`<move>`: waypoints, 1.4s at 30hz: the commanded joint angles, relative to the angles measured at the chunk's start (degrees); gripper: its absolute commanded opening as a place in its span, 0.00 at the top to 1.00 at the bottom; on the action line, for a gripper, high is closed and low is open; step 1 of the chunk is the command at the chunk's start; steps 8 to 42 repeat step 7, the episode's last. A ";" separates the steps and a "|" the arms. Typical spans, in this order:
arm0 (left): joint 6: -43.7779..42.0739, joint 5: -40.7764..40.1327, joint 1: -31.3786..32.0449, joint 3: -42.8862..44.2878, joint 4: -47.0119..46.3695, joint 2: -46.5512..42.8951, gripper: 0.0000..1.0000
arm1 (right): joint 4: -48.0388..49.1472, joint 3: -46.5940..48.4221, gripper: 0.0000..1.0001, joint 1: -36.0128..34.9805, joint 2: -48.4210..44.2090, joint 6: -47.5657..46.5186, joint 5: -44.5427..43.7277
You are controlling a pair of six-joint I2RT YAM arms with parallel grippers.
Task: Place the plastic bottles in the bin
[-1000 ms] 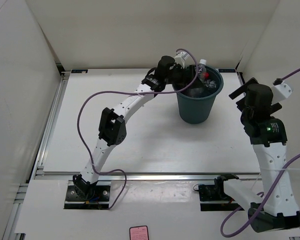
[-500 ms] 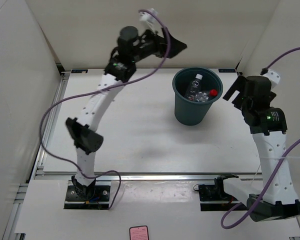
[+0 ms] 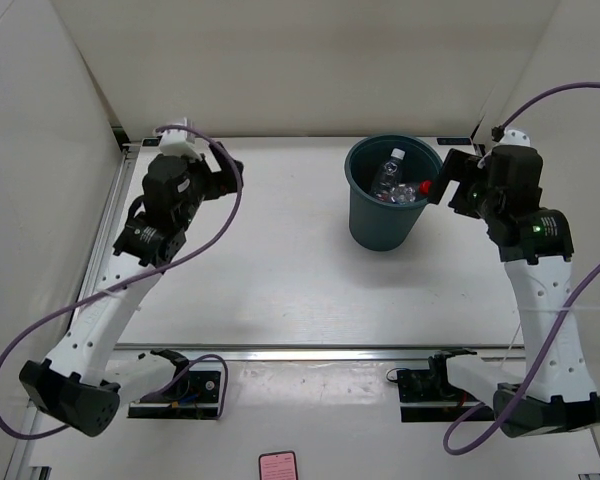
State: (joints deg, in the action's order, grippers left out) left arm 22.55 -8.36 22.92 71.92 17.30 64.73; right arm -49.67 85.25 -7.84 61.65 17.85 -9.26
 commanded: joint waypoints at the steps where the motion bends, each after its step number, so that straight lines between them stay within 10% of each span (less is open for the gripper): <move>1: -5.21 -15.36 -1.73 -2.93 3.27 -3.73 0.00 | 0.01 2.46 0.00 0.10 1.80 0.25 2.04; 7: -7.34 -29.85 -5.07 -4.76 6.69 -4.44 0.00 | -0.52 4.04 0.00 0.10 4.80 1.58 1.26; 42: -7.34 -29.85 -5.07 -4.76 6.69 -4.44 0.00 | -0.52 4.04 0.00 0.10 4.80 1.58 1.26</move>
